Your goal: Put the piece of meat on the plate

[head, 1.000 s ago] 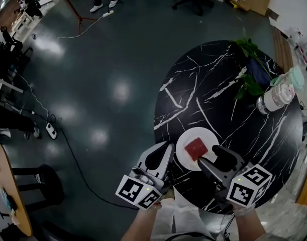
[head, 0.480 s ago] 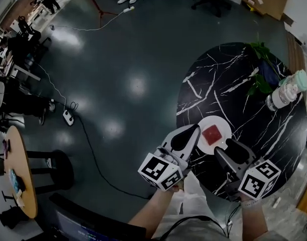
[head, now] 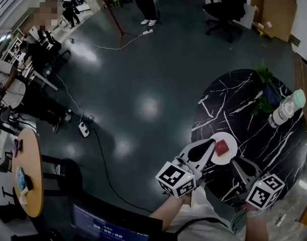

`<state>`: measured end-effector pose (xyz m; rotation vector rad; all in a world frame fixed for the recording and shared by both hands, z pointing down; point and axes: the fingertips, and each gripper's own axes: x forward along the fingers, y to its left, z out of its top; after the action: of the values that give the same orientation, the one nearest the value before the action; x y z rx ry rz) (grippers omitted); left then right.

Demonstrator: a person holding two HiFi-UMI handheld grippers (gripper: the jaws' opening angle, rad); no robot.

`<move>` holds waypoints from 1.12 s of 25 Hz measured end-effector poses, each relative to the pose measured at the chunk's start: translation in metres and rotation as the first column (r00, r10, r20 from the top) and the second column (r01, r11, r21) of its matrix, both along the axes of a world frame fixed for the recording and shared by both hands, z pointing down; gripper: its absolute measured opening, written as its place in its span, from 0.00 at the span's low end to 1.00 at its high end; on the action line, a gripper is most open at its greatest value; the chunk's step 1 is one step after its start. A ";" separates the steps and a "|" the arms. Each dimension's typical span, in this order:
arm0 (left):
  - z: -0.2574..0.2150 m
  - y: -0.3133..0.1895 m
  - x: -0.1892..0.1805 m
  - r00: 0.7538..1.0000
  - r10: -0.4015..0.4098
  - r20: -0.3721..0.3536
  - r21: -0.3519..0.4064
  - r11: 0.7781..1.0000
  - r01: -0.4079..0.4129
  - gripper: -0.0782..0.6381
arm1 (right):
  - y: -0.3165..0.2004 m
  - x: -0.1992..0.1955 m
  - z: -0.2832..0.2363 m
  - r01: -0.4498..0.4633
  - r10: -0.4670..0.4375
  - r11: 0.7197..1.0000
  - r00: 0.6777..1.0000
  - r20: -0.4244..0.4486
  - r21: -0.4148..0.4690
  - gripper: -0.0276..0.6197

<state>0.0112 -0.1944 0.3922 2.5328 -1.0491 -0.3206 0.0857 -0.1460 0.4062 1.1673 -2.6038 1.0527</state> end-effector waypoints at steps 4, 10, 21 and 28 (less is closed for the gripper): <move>-0.023 0.003 -0.006 1.000 -0.012 -0.010 0.030 0.999 0.012 0.12 | 0.004 -0.008 -0.022 0.017 -0.017 0.999 1.000 -0.010 0.051 0.11; -0.043 0.005 -0.009 1.000 -0.014 -0.009 0.075 0.997 0.015 0.12 | 0.012 -0.007 -0.038 0.022 -0.020 0.995 1.000 -0.020 0.096 0.09; -0.057 0.017 0.008 0.999 0.041 0.000 0.096 0.994 -0.041 0.12 | 0.019 0.007 -0.054 -0.046 0.043 0.989 0.999 0.022 0.141 0.09; -0.057 0.020 0.012 0.998 0.061 0.005 0.097 0.993 -0.061 0.12 | 0.017 0.022 -0.062 -0.112 0.112 0.973 0.994 0.010 0.202 0.06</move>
<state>0.0235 -0.1749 0.3348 2.6459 -0.9764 -0.3606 0.1073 -0.1294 0.3441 1.3717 -2.7247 0.8176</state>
